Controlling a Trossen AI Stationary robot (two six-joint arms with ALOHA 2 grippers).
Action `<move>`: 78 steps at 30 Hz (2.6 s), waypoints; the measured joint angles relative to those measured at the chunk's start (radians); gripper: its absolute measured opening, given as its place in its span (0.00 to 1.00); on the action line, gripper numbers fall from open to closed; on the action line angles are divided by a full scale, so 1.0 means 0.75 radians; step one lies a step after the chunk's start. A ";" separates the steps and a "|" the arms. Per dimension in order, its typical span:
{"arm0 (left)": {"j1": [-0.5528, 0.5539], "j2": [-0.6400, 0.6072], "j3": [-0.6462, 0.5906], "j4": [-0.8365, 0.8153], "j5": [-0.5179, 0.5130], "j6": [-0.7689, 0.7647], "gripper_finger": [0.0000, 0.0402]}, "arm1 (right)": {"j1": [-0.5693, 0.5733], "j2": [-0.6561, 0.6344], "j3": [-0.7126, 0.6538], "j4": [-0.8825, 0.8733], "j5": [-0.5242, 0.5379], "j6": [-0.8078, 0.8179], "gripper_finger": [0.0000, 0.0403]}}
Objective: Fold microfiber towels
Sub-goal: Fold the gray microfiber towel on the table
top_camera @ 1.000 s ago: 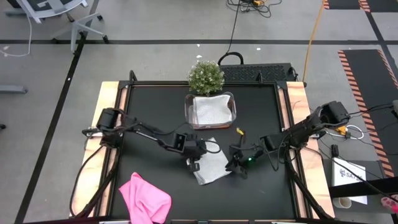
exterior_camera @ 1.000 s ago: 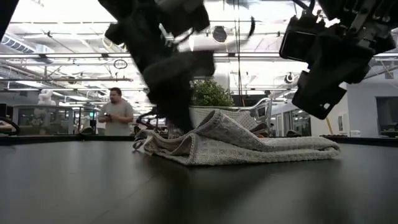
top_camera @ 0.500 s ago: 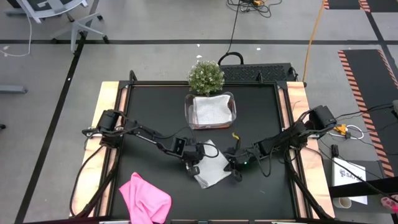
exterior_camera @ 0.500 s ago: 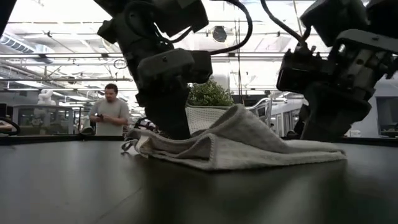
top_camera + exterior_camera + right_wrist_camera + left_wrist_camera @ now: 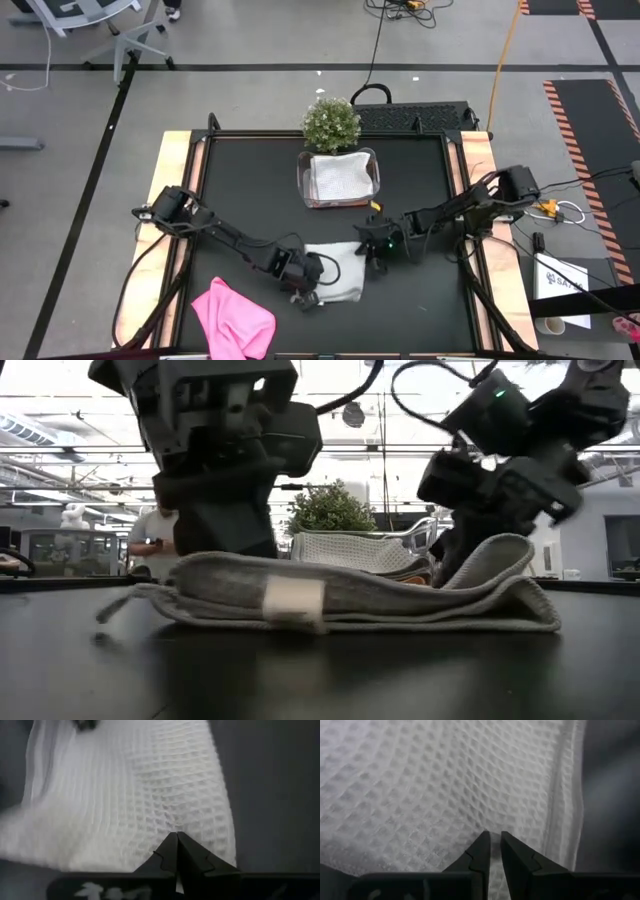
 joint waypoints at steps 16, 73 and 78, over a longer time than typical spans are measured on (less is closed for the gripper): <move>0.130 -0.125 0.049 -0.297 -0.332 0.321 0.12 | -0.059 -0.348 0.022 -0.362 -0.133 0.085 0.17; 0.308 -0.100 0.043 -0.368 0.027 0.592 0.40 | -0.062 -0.265 0.024 -0.365 0.015 0.182 0.47; 0.311 -0.100 0.043 -0.402 0.031 0.637 0.57 | -0.062 -0.265 0.024 -0.370 0.042 0.102 0.47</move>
